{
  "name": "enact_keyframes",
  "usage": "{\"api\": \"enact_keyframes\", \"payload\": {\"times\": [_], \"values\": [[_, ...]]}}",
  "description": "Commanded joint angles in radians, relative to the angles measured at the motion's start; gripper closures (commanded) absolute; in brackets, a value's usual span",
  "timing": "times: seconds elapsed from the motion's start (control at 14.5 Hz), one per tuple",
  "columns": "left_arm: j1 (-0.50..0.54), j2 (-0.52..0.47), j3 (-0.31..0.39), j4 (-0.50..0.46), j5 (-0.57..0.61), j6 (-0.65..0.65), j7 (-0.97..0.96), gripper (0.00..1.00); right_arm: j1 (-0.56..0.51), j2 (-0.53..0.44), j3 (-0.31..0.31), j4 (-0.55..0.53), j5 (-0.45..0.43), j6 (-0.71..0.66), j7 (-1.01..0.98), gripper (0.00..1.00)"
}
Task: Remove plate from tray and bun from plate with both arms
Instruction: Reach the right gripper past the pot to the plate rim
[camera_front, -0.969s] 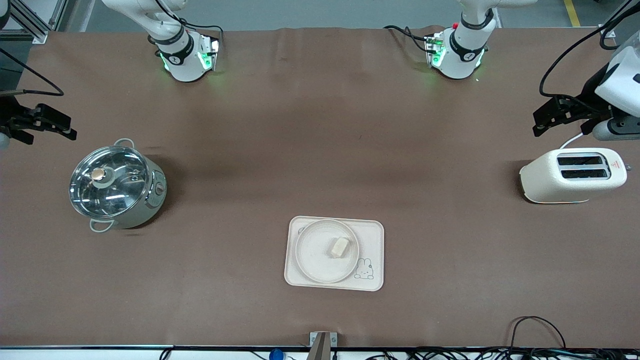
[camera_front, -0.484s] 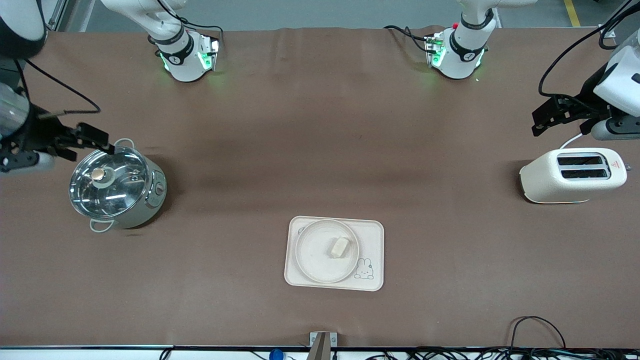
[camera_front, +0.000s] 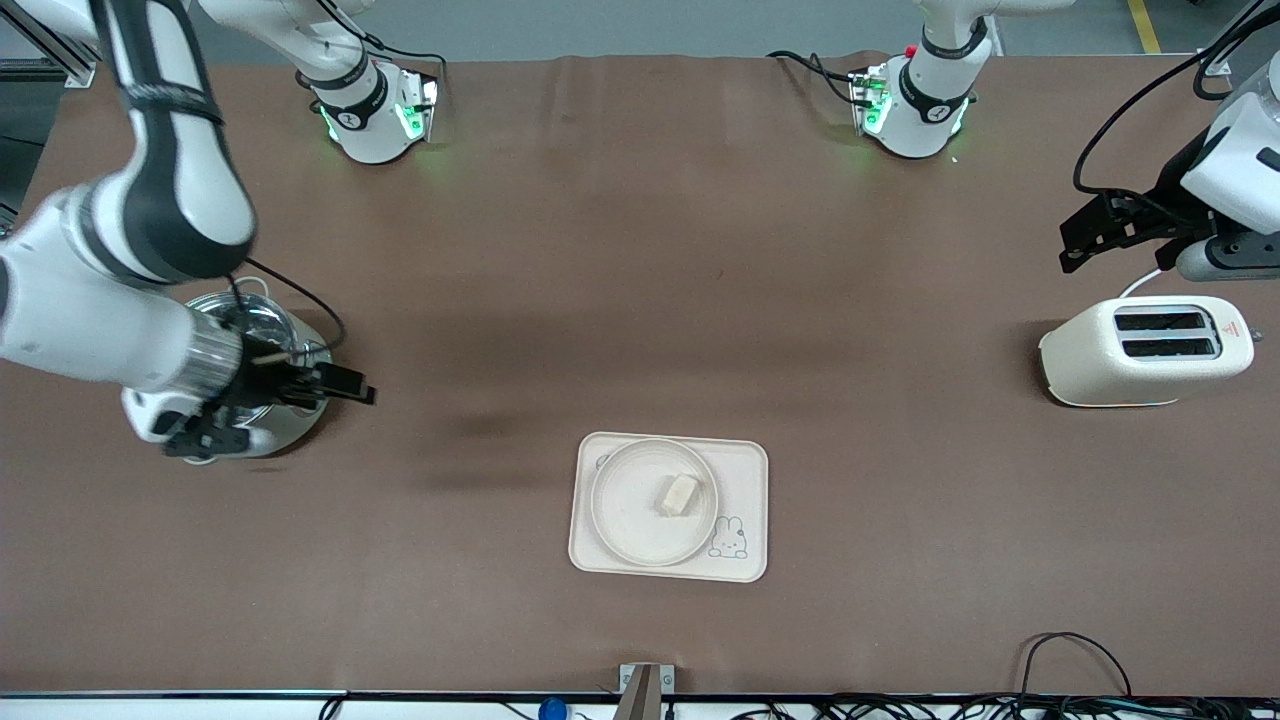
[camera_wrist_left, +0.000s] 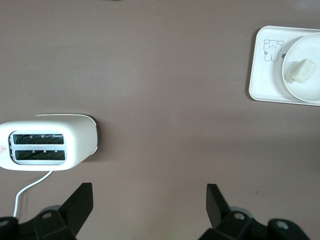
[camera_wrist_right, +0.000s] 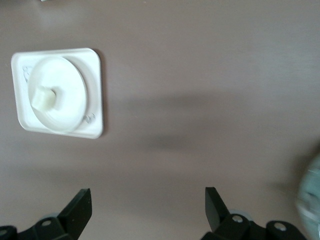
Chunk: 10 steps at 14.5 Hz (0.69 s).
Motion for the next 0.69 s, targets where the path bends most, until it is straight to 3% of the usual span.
{"api": "enact_keyframes", "payload": {"times": [0.0,0.21,0.62], "values": [[0.009,0.004,-0.002,0.014,-0.013,0.0,0.011,0.0,0.077,0.106,-0.006,0.015,0.089,0.128,0.039,0.0],[0.008,0.004,-0.002,0.014,-0.015,0.0,0.013,0.0,0.165,0.256,-0.006,0.074,0.189,0.256,0.134,0.0],[0.004,0.004,-0.002,0.014,-0.015,0.0,0.013,0.0,0.291,0.543,-0.006,0.376,0.186,0.365,0.265,0.04]]}}
